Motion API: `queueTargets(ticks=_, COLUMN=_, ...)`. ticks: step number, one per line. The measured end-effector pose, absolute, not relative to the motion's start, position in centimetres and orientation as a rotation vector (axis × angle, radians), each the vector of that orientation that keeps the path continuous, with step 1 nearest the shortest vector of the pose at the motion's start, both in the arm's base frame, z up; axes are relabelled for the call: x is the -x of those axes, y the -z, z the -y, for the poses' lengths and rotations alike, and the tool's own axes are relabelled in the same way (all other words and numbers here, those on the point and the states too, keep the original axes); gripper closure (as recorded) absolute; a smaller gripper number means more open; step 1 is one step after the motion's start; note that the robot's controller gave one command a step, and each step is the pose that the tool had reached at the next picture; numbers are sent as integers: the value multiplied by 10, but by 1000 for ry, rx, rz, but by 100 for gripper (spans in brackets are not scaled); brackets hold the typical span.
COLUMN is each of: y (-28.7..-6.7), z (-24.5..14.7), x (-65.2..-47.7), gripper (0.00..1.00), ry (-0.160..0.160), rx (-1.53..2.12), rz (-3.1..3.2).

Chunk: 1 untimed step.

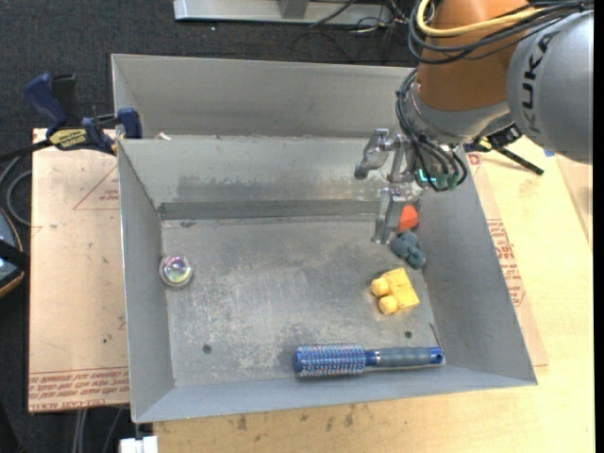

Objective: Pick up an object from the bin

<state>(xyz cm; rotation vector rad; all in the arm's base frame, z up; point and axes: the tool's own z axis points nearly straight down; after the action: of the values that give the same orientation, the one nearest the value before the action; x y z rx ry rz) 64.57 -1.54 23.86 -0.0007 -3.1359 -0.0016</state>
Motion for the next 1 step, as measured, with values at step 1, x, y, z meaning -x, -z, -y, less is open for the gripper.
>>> queueTargets(ticks=1, y=-128, z=75, x=-553, gripper=0, ry=2, rx=-194, rz=3125)
